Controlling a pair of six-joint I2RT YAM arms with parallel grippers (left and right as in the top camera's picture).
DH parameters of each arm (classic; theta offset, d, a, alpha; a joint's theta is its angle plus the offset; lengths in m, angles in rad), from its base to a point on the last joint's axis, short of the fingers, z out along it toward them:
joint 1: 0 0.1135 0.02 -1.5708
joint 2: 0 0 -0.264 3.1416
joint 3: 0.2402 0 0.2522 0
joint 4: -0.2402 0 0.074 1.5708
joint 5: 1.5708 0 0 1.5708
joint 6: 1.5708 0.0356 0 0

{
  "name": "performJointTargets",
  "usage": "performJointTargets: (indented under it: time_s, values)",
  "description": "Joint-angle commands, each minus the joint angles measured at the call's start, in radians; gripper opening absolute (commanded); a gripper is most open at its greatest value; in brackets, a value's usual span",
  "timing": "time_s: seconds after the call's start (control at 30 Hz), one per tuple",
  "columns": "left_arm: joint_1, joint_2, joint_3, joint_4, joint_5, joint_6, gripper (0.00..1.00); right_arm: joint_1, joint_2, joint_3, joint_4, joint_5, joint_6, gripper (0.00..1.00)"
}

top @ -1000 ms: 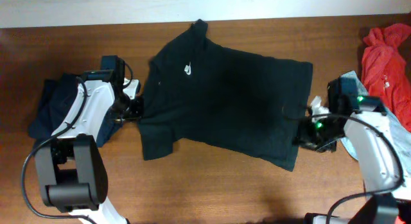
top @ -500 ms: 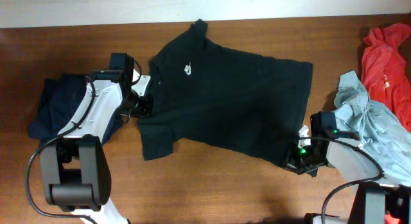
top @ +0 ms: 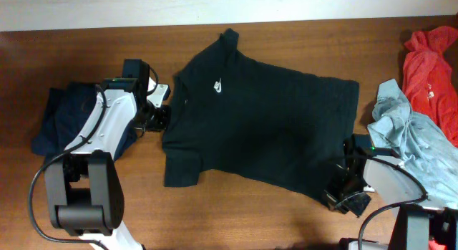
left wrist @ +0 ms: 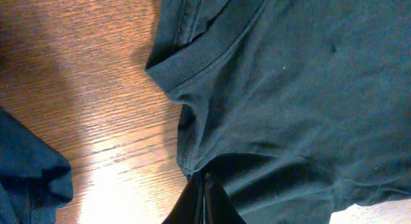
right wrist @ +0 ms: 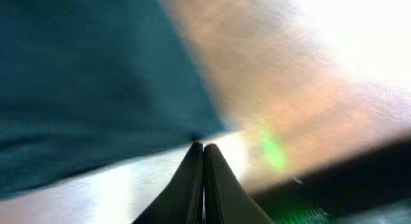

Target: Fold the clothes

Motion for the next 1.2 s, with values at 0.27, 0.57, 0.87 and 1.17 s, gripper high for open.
performJointTargets:
  time_s: [0.27, 0.57, 0.87, 1.17]
  values:
    - [-0.013, -0.008, 0.006, 0.144, 0.178, 0.102, 0.31, 0.005, 0.001, 0.254, -0.098, 0.114, 0.050, 0.04]
    - [-0.077, 0.050, 0.006, 0.661, 0.184, 0.100, 0.23, 0.005, 0.001, 0.338, -0.099, 0.013, -0.005, 0.07]
    - [-0.079, 0.290, 0.006, 0.983, 0.165, -0.071, 0.33, 0.005, 0.002, 0.338, -0.066, -0.142, -0.205, 0.18]
    - [-0.079, 0.418, 0.011, 1.086, 0.147, -0.151, 0.25, 0.005, 0.002, 0.338, -0.022, -0.276, -0.243, 0.17]
